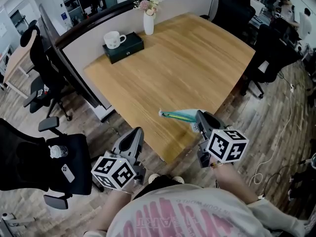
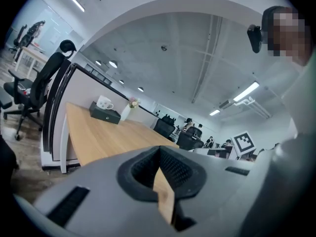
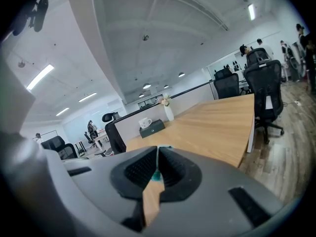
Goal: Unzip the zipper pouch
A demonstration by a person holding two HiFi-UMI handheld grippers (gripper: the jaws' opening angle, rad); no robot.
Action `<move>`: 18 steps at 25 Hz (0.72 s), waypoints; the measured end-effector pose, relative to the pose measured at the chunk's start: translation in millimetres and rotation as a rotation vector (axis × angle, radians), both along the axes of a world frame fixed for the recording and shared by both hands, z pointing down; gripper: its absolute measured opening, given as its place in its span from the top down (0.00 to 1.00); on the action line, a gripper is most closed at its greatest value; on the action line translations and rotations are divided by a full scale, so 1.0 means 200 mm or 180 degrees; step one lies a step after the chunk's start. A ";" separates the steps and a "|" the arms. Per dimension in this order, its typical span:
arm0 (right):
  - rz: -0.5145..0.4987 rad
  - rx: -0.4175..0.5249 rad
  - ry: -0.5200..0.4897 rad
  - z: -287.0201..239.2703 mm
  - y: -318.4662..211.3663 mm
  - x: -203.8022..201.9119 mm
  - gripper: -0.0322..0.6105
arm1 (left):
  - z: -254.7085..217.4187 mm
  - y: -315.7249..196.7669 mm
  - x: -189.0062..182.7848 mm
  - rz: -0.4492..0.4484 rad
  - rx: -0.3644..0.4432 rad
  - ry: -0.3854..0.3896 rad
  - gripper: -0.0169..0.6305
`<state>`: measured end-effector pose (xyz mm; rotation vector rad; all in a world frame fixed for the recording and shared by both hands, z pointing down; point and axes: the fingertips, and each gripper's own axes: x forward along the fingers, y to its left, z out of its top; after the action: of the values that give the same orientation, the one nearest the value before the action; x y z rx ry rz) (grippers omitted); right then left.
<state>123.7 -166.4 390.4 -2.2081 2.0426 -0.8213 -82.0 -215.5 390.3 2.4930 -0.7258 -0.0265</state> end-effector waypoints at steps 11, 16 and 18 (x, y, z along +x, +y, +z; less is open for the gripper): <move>-0.0130 -0.0022 -0.0059 0.00 0.06 -0.04 0.94 | 0.02 0.07 -0.01 -0.0043 -0.0040 -0.0023 0.97; -0.0199 0.0059 -0.0049 -0.07 0.04 -0.07 0.94 | -0.01 0.04 -0.04 -0.0084 -0.0008 0.0007 0.97; -0.0236 0.0087 -0.0098 -0.09 0.04 -0.08 0.94 | -0.02 0.03 -0.04 -0.0096 0.0000 0.0022 0.97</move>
<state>106.9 -159.0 371.6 -2.1042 2.1198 -0.8227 -90.2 -208.8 387.1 2.4806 -0.7604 -0.0462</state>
